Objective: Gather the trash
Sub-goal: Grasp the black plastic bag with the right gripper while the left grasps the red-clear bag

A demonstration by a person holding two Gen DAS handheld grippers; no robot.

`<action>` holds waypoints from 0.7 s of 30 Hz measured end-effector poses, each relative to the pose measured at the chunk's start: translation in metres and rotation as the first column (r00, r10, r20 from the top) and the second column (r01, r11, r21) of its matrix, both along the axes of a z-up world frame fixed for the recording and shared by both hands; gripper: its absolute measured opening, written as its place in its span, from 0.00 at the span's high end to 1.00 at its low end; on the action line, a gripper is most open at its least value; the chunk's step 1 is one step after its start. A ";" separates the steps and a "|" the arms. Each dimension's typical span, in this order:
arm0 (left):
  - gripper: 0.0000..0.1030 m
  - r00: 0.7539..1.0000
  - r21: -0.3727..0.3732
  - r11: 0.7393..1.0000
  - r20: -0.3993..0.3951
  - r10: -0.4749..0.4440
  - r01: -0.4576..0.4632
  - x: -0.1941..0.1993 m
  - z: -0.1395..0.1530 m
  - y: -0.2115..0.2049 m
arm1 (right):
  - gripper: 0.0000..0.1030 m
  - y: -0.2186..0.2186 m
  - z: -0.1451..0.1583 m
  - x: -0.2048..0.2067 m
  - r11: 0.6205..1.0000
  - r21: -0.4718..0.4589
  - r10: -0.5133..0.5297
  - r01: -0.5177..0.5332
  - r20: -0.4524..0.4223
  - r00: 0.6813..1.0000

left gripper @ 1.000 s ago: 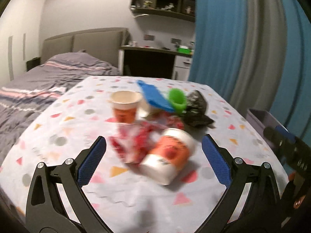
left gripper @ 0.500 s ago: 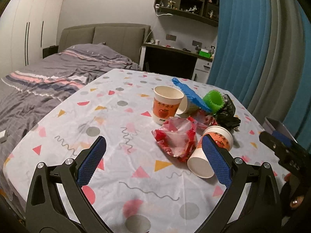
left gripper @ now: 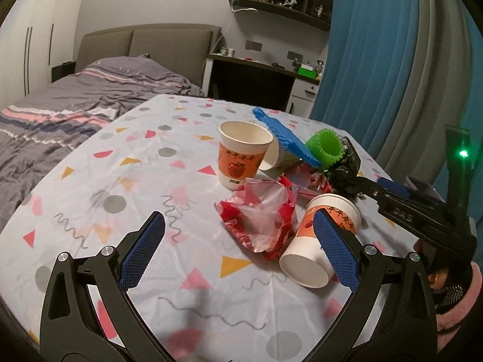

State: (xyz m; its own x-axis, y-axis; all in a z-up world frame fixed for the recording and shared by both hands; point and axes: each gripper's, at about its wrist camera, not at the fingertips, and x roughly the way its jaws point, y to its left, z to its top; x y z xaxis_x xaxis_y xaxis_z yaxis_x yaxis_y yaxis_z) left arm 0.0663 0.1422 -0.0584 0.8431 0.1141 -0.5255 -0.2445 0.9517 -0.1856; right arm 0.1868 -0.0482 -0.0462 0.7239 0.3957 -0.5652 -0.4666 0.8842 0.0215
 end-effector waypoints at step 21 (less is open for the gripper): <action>0.39 0.993 -0.045 0.998 -0.106 -0.048 0.044 0.047 -0.018 -0.004 | 0.96 -0.065 0.028 -0.019 0.992 0.116 -0.048 0.038 0.080 0.996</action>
State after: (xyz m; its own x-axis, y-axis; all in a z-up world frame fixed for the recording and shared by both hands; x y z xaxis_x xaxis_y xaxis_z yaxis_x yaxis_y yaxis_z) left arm 0.1129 0.1384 -0.0766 0.7859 0.0522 -0.6162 -0.2212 0.9542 -0.2013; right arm 0.1680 -0.1131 -0.0186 0.7837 0.4220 -0.4558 -0.4326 0.8974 0.0871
